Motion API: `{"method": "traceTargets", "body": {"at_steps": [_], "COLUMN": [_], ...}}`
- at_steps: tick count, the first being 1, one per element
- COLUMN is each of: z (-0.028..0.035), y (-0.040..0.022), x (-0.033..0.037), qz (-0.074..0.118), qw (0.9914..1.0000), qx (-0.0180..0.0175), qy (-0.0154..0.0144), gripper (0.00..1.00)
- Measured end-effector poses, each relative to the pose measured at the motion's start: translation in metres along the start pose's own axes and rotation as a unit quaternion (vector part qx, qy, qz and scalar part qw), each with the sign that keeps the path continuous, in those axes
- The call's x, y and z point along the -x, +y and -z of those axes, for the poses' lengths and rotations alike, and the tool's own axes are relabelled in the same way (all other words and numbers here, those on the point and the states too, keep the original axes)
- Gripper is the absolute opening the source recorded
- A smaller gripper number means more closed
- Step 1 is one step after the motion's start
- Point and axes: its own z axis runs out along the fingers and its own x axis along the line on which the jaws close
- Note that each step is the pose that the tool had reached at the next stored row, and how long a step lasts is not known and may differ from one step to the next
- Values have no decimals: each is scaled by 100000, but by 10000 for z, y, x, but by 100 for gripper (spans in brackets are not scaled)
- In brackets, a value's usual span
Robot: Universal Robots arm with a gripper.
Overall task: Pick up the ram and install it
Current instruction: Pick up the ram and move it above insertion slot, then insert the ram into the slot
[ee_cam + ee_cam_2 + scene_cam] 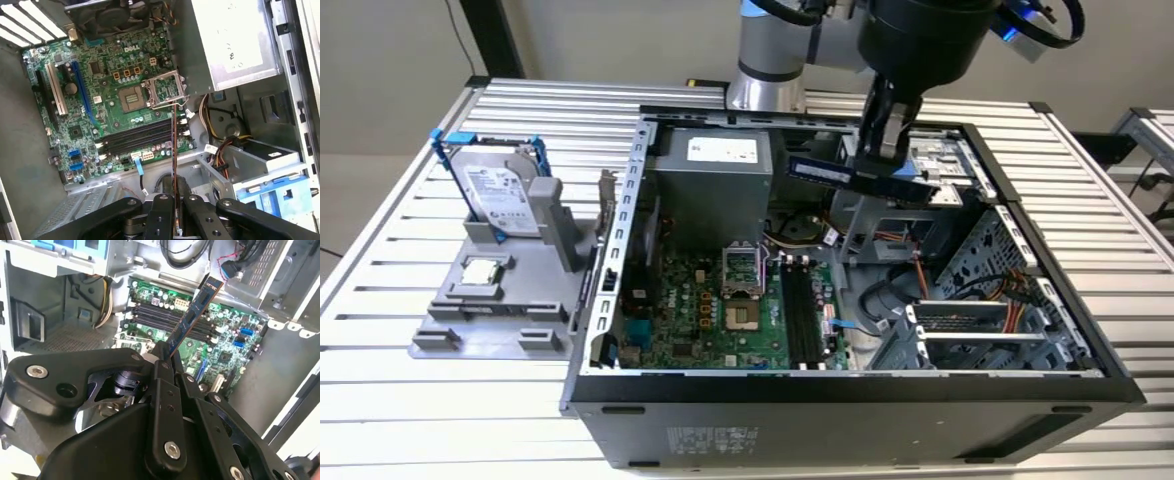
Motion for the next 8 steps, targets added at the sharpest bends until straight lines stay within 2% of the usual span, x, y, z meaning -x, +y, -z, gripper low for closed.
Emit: {"method": "traceTargets", "body": {"at_steps": [4,8], "z": [0,-1], "y": [0,0], "x": [0,0], "qz": [-3009,-6142], "qw": [99954,99810], "qx": [-240,-489], "qy": [-18,-44], "gripper": [0,0]}}
